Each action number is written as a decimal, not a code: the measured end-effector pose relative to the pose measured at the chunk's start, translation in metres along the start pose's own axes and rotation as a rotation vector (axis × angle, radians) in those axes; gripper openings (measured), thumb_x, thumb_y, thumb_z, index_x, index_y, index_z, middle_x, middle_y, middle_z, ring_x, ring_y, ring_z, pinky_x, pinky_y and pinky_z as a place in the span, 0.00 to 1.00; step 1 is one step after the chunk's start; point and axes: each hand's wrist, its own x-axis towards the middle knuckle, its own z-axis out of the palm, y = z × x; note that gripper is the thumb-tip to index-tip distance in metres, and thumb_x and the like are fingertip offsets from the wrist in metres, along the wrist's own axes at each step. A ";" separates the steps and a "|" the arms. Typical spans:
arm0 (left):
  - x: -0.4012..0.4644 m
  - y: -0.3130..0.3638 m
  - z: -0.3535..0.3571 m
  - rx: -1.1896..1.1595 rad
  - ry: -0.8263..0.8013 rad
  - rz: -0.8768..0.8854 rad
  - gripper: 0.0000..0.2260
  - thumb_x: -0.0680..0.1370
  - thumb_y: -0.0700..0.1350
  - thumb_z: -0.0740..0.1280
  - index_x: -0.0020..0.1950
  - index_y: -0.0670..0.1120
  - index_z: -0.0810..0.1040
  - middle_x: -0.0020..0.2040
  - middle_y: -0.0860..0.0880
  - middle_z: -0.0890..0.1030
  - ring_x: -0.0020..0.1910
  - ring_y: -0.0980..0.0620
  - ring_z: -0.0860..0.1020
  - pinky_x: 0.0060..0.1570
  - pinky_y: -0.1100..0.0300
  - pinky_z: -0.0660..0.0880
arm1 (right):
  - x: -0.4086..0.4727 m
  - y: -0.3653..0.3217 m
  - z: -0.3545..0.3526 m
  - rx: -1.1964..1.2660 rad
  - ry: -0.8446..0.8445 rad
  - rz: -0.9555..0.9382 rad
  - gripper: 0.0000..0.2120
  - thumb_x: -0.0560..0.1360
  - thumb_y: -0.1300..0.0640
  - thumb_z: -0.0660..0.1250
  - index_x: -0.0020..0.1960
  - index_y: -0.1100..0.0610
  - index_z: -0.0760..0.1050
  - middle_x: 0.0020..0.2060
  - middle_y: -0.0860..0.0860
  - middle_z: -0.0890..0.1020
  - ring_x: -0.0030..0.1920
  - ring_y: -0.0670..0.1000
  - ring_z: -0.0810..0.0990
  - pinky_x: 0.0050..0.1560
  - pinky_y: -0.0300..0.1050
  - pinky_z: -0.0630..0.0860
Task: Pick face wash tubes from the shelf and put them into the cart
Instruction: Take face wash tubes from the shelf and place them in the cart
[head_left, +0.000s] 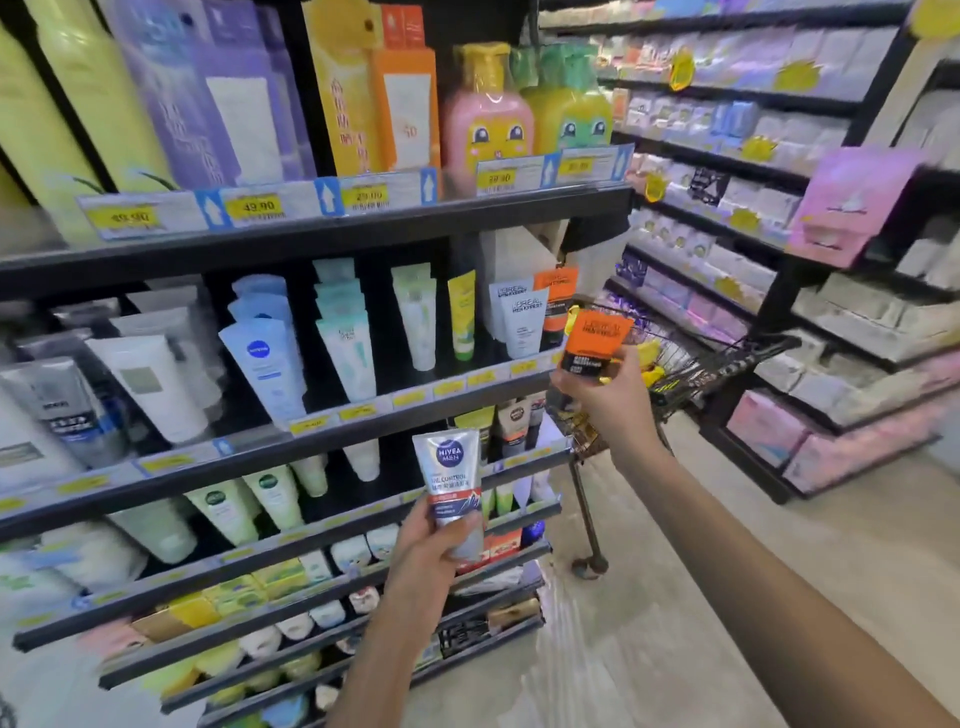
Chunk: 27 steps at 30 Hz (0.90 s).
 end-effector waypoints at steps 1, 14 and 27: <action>0.008 0.000 0.002 0.004 0.012 0.000 0.28 0.71 0.32 0.72 0.71 0.43 0.75 0.60 0.43 0.85 0.55 0.46 0.84 0.67 0.39 0.74 | 0.017 -0.001 0.000 -0.034 0.013 -0.017 0.28 0.71 0.58 0.81 0.64 0.55 0.70 0.44 0.42 0.84 0.41 0.33 0.81 0.44 0.34 0.76; 0.070 -0.008 0.018 0.205 0.043 0.026 0.27 0.73 0.35 0.75 0.71 0.47 0.74 0.62 0.45 0.84 0.63 0.45 0.82 0.66 0.45 0.75 | 0.154 0.018 0.019 -0.250 0.060 -0.099 0.29 0.68 0.53 0.82 0.60 0.51 0.68 0.51 0.46 0.84 0.51 0.47 0.83 0.50 0.44 0.76; 0.084 -0.044 0.066 0.250 0.139 0.014 0.24 0.73 0.34 0.76 0.67 0.47 0.78 0.59 0.47 0.85 0.60 0.46 0.83 0.55 0.52 0.81 | 0.162 0.042 0.008 -0.354 -0.079 -0.078 0.29 0.68 0.49 0.82 0.59 0.50 0.67 0.50 0.44 0.82 0.49 0.47 0.80 0.44 0.42 0.72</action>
